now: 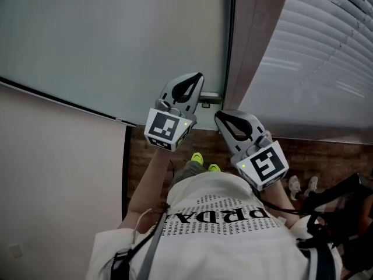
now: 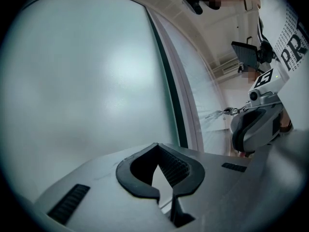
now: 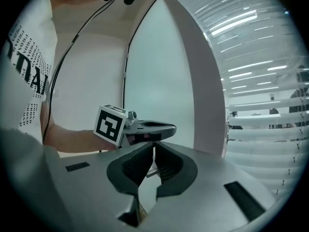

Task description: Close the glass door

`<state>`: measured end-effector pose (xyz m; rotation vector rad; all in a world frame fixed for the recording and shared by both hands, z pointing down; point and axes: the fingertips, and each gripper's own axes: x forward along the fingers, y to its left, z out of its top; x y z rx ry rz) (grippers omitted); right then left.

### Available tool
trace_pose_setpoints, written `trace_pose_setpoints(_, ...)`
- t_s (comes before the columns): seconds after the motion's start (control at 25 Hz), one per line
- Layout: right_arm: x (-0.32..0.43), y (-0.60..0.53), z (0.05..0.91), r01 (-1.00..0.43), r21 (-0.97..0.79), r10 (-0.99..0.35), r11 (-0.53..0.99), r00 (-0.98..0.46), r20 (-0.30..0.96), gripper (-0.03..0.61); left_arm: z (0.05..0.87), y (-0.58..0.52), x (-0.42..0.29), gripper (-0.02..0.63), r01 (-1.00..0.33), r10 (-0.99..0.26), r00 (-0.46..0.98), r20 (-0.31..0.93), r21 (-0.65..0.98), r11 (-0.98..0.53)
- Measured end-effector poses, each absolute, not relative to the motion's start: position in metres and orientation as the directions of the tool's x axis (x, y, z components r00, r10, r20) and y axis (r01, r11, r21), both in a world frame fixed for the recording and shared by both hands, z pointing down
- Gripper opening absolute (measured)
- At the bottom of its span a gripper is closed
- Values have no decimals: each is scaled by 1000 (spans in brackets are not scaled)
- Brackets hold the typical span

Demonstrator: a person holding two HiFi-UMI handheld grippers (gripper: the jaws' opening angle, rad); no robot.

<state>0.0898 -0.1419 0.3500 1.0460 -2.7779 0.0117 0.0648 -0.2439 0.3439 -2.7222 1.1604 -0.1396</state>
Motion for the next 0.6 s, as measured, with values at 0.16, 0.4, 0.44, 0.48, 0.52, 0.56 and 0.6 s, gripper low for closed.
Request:
trace_pose_setpoints(0.16,84,-145,343,-655,64,-657,753,-741,141,8,342,-243,59,2,-713,-729,684,17,-192,-674)
trace_pose_setpoints(0.4,85,-143,343,-670,71,-672,739,-726,145,8,339,-243,58,2,-709,-725,689,2,-203,-675)
trace_pose_setpoints(0.44,85,-143,344,-671,68,-672,739,-725,148,8,339,-243,58,2,-711,-726,687,0,-204,-673)
trace_pose_setpoints(0.48,86,-144,345,-671,64,-672,739,-725,151,8,339,-244,57,2,-713,-728,686,-2,-202,-671)
trace_pose_setpoints(0.52,86,-144,346,-671,61,-671,739,-725,154,8,339,-245,57,2,-715,-729,684,-3,-201,-670)
trace_pose_setpoints(0.56,86,-144,347,-670,60,-670,740,-726,156,8,339,-246,57,0,-716,-730,683,-3,-199,-669)
trace_pose_setpoints(0.6,87,-145,348,-669,59,-669,741,-726,158,8,339,-247,57,2,-717,-731,682,-4,-198,-668)
